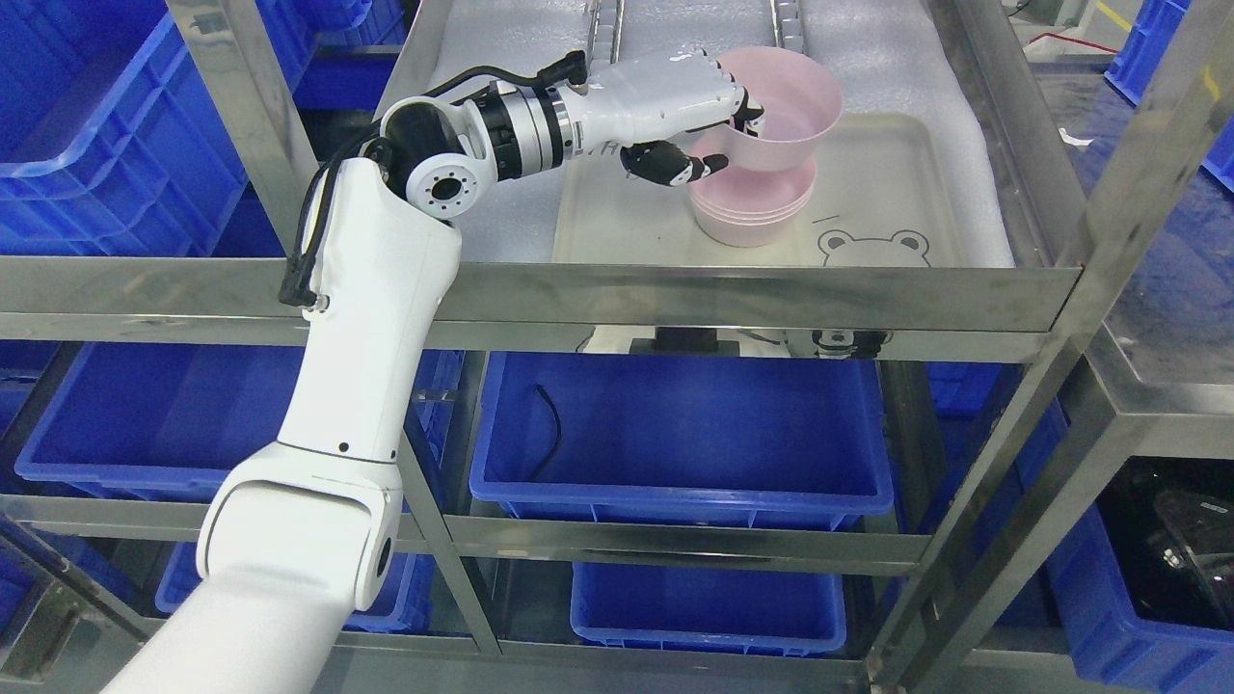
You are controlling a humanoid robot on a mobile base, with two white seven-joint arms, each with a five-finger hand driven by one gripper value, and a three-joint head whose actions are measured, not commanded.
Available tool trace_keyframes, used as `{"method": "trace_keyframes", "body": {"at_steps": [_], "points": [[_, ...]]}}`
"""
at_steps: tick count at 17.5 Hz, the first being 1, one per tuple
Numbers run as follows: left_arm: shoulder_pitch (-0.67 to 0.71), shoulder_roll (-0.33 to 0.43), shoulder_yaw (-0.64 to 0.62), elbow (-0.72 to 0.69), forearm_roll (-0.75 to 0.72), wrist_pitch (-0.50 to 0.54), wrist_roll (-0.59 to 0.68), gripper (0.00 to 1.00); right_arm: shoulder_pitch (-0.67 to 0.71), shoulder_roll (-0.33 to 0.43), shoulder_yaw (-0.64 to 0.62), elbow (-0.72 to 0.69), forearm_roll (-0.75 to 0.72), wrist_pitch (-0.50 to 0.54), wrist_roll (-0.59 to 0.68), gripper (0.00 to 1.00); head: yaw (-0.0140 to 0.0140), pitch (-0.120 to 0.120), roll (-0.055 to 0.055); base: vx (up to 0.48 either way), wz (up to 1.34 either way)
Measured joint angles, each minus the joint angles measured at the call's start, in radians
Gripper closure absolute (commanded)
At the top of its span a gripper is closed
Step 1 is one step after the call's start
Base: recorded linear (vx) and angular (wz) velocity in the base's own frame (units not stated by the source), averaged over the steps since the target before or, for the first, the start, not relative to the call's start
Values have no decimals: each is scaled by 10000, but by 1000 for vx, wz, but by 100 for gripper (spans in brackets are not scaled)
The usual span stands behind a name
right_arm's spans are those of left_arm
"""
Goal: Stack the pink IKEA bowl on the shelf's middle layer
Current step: 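Lower the pink bowl onto the stack of pink bowls on the tray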
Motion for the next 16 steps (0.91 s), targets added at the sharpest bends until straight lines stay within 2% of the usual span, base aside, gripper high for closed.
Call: {"method": "trace_keyframes", "body": {"at_steps": [8,9,11,16], "points": [[103,-85,-340,347,-306,0,-237,95,2,0,0,0,0,0,-8,0,0,0,0,-4,21],[115,-91,-362,371,-321,0,-238,90,2,0,0,0,0,0,-8,0,0,0,0,0,0],[129,-102,-398,412,-341,0,-238,69,2,0,0,0,0,0,-8,0,0,0,0,0,18],[42,-125,-444,497,-379,0,-353,31,2,0,0,0,0,0,-8,0,0,0,0,-3,8]]}}
